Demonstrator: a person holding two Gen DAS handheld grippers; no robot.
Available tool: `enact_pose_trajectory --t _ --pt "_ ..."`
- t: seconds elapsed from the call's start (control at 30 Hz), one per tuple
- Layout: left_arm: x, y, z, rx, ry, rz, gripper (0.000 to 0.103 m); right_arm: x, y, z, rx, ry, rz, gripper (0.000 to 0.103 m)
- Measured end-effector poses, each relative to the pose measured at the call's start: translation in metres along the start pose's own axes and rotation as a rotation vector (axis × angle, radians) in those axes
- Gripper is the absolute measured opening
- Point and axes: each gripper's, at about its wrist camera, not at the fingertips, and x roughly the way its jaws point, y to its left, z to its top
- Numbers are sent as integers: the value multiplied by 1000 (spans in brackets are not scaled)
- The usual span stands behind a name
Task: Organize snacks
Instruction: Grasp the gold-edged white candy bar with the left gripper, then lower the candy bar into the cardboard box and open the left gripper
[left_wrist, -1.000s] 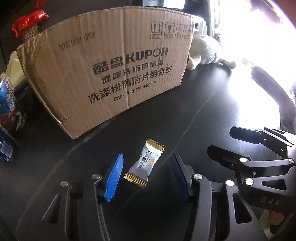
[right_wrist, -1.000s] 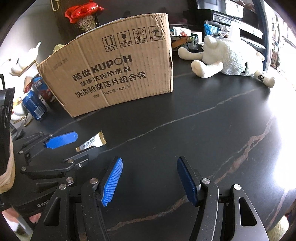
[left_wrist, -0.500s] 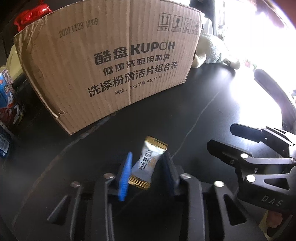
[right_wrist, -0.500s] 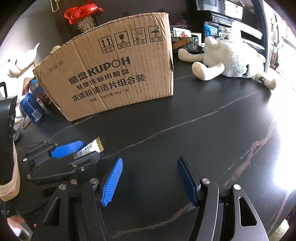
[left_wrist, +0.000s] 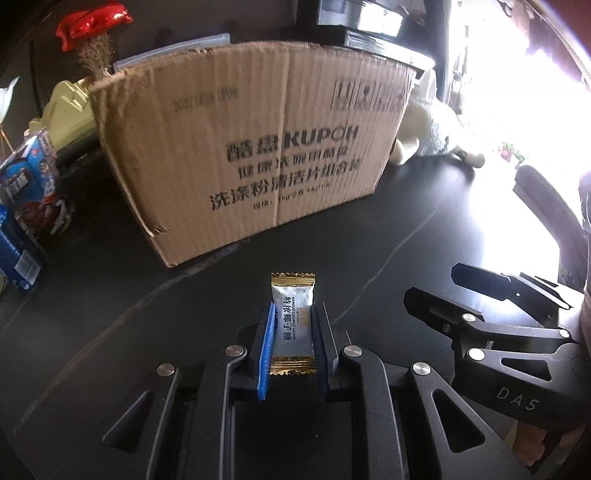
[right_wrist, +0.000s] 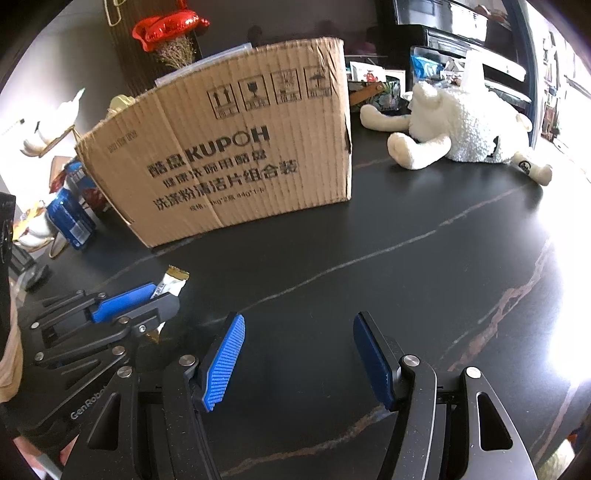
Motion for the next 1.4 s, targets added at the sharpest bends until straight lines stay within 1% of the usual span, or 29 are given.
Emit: enact_pose_trajectory --t 0.27,0.5,0.67,0.8,0.87,1.0,1.13,1.4 --pt "-37 -2 10 -38 -61 17 20 -29 5 12 -20 -53 27 62" --pt "-77 -4 22 -59 -137 49 20 -58 13 27 -61 -113 42 62" --pt "-98 -5 34 -83 -175 65 20 -76 18 44 -80 -146 56 62" --pt "-113 -5 48 -82 -214 86 20 -84 22 58 -97 -165 62 62" --pt "-120 -4 58 -91 -230 84 20 -88 25 65 -102 -175 59 62" --pt "-127 -2 73 -92 -254 100 20 -92 28 81 -115 -192 67 62" --pt "-128 3 89 -95 -252 132 20 -94 34 99 -149 -213 44 62" --pt "-116 22 129 -129 -228 122 20 -91 43 140 -192 -212 39 62"
